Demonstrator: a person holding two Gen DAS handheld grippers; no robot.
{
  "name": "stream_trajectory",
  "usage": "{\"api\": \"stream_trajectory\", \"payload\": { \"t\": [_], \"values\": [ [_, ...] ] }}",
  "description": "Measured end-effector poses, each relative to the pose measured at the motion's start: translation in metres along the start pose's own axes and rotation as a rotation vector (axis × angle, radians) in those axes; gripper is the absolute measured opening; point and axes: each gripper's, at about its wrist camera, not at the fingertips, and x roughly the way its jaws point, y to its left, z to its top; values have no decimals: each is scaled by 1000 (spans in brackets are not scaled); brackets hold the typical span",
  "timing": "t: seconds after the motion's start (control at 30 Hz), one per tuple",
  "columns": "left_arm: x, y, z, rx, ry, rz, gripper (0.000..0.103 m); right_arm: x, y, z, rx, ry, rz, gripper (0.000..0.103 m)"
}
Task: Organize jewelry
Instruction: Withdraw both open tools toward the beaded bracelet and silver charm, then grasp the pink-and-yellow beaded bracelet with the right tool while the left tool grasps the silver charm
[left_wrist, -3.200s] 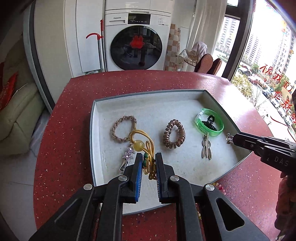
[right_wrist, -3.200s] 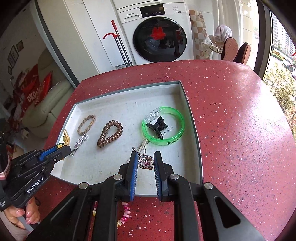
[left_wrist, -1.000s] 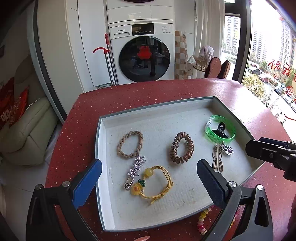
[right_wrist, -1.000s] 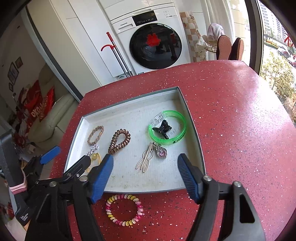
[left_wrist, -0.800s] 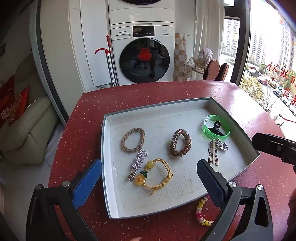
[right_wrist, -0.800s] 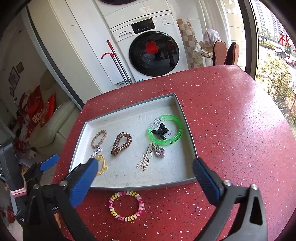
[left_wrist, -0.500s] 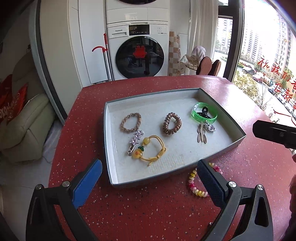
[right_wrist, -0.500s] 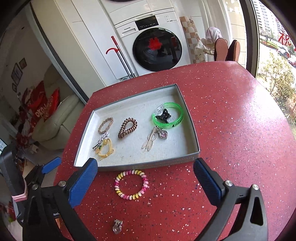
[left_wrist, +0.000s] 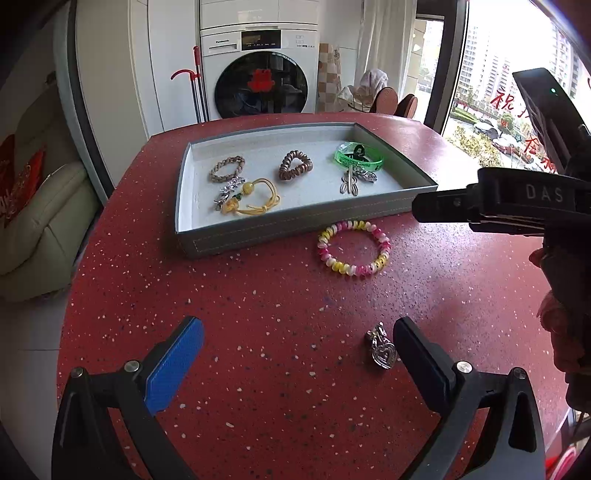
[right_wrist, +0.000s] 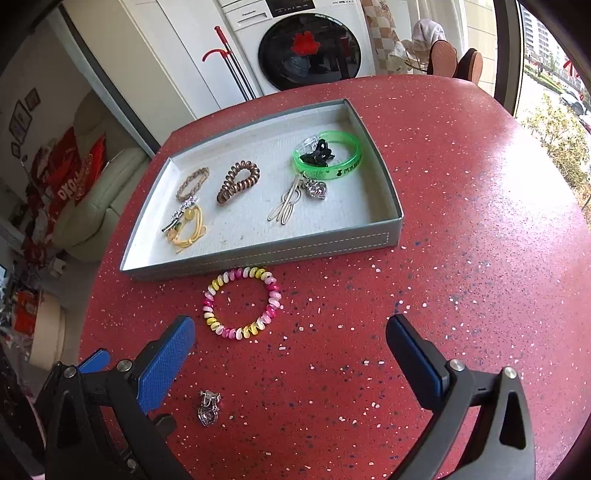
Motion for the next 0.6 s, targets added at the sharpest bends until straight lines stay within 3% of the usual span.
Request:
{"api": "stream_trajectory", "payload": {
  "t": [0.13,0.27,0.6],
  "values": [
    [8,-11,-12,0,27,16,103,13,7,-1,-49,31,-32,95],
    [12,-17,-17,-4,38,25,103,25,12,2,-84,61,-46,78],
    [19,-32,-19,20,39,39,102,41,32,3,-232,66,-98,58]
  ]
}}
